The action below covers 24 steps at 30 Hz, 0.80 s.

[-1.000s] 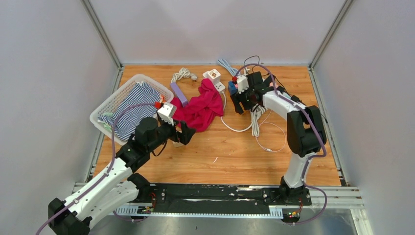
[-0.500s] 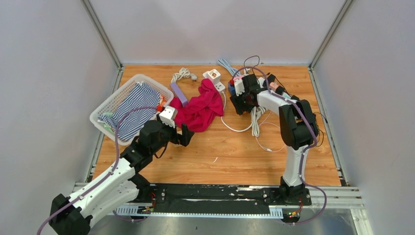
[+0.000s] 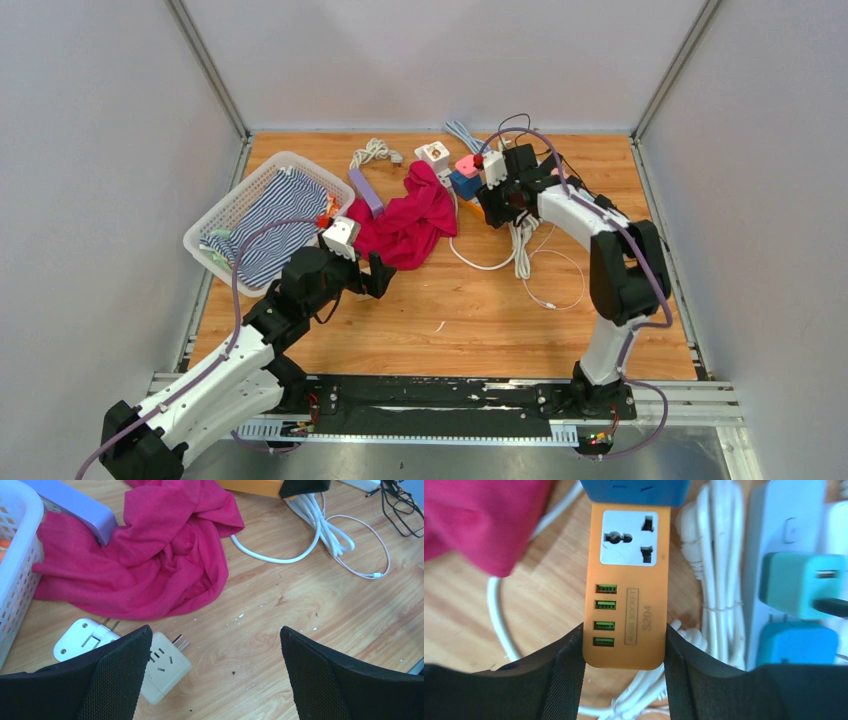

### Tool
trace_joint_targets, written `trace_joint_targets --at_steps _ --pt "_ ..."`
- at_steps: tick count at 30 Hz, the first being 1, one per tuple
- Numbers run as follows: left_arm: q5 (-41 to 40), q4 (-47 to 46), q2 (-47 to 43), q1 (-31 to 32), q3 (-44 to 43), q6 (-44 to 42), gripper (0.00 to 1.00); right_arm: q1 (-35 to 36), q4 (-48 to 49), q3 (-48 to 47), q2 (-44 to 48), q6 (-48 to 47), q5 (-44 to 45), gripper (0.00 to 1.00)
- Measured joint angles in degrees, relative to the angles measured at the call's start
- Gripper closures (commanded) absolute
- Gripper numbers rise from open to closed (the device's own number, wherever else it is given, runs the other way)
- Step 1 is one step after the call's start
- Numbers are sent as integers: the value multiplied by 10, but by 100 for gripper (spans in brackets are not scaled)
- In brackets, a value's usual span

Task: Pull the plug off the socket
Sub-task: Pick up the socket from the center of the board.

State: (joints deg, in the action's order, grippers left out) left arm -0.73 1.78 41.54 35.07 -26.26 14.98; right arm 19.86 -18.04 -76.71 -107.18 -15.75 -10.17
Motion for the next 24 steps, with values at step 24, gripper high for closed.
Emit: trace_joint_targets --at_steps 24 --pt "-7 -4 -27 0 19 0 0 -55 -33 188 348 -49 -251 100"
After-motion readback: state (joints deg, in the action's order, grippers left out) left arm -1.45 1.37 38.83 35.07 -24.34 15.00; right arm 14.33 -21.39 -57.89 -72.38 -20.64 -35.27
